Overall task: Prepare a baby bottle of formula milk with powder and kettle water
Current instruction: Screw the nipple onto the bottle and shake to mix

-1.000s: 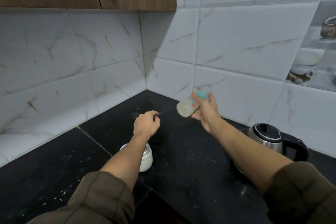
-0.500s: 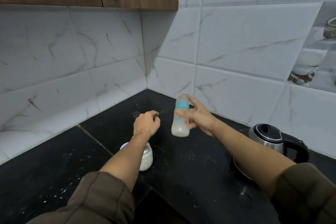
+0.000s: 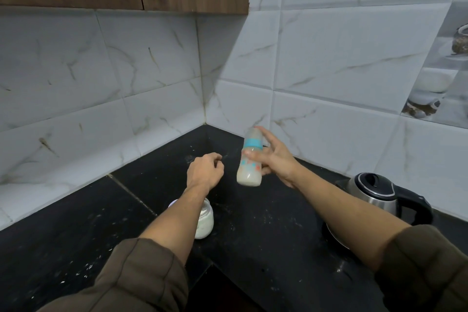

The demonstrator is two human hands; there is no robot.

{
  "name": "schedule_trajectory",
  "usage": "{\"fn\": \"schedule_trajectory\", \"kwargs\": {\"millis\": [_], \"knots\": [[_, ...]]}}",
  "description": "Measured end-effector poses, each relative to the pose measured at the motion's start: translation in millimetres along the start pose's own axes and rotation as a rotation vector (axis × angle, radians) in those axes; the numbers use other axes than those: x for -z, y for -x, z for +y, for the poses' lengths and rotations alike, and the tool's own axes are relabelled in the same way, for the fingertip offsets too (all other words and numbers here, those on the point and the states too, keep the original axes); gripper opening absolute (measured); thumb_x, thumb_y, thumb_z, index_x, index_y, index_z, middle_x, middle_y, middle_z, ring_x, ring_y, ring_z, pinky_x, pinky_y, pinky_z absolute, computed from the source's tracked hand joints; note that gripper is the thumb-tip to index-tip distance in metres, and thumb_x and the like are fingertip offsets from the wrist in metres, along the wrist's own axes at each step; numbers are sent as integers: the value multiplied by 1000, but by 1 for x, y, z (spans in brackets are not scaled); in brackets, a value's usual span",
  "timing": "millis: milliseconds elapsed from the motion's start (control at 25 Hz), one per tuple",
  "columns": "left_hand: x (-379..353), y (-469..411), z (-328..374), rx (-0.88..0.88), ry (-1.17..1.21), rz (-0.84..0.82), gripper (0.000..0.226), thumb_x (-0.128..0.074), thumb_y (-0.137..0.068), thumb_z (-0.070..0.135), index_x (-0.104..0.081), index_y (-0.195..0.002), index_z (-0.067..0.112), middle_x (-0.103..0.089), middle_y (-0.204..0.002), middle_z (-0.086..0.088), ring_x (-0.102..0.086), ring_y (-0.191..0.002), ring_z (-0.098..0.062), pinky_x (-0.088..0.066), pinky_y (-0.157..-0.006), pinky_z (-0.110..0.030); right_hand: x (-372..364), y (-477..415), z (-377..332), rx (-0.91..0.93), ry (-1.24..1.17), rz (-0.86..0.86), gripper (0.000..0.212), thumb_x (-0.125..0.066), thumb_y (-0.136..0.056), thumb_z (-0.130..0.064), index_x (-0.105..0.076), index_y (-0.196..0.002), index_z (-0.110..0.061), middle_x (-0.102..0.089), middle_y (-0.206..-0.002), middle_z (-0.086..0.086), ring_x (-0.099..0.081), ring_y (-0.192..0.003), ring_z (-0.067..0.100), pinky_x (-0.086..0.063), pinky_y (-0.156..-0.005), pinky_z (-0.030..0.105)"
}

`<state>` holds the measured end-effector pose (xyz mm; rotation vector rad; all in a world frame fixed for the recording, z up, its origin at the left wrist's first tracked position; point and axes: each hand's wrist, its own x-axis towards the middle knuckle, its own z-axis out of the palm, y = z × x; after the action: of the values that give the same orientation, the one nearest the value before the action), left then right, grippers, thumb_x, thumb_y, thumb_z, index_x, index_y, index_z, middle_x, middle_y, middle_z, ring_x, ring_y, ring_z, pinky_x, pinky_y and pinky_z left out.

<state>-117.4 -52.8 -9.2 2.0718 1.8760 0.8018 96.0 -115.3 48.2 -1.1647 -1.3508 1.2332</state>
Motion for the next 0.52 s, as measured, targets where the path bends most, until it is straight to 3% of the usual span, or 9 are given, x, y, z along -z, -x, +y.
{"fn": "schedule_trajectory", "kwargs": {"millis": [120, 160, 240, 360, 400, 440, 520], "knots": [[1, 0, -1, 9, 6, 14, 35, -55, -101, 31, -70, -133, 30, -77, -117, 1, -70, -112, -25, -55, -97, -39, 0, -9, -11, 97, -365, 371, 83, -81, -91, -22, -32, -156, -42, -71, -120, 5, -76, -106, 25, -64, -83, 50], [1, 0, -2, 16, 6, 14, 35, -55, -101, 31, -70, -132, 30, -78, -117, 1, -70, -112, -25, -55, -97, -39, 2, -13, -13, 107, -439, 425, 84, -80, -92, -22, -30, -157, -41, -70, -119, 3, -76, -107, 25, -64, -85, 51], [0, -2, -3, 17, 6, 5, 35, -55, -101, 31, -70, -132, 30, -78, -117, 1, -70, -111, -24, -56, -97, -39, 3, -13, -16, 79, -351, 333, 82, -80, -93, -22, -32, -156, -40, -70, -121, 6, -75, -106, 27, -65, -81, 49], [-3, -2, 0, 6, 3, -5, 34, -56, -103, 31, -68, -134, 29, -77, -118, 2, -71, -109, -21, -57, -95, -38, 2, -3, -10, 0, 31, -52, 80, -82, -90, -19, -37, -152, -43, -73, -122, 13, -76, -105, 28, -63, -71, 41], [-3, -2, 1, 0, 3, -2, 34, -56, -103, 30, -68, -135, 28, -77, -118, 2, -71, -108, -20, -57, -94, -38, 2, -2, -8, 8, 57, -79, 80, -83, -89, -20, -38, -151, -44, -73, -121, 13, -76, -105, 28, -63, -72, 41], [-3, -3, 1, -6, 4, 3, 34, -55, -103, 30, -68, -134, 27, -77, -117, 2, -71, -108, -20, -56, -94, -38, 2, -2, -9, 40, 6, -27, 81, -83, -89, -20, -38, -152, -44, -73, -121, 12, -76, -106, 27, -63, -72, 42], [-3, -3, 1, -11, 11, 13, 34, -55, -102, 29, -69, -133, 28, -78, -116, 1, -70, -109, -22, -56, -95, -38, 4, -9, -16, 113, -249, 238, 82, -82, -91, -20, -35, -155, -41, -72, -123, 8, -75, -108, 26, -64, -75, 45]]}}
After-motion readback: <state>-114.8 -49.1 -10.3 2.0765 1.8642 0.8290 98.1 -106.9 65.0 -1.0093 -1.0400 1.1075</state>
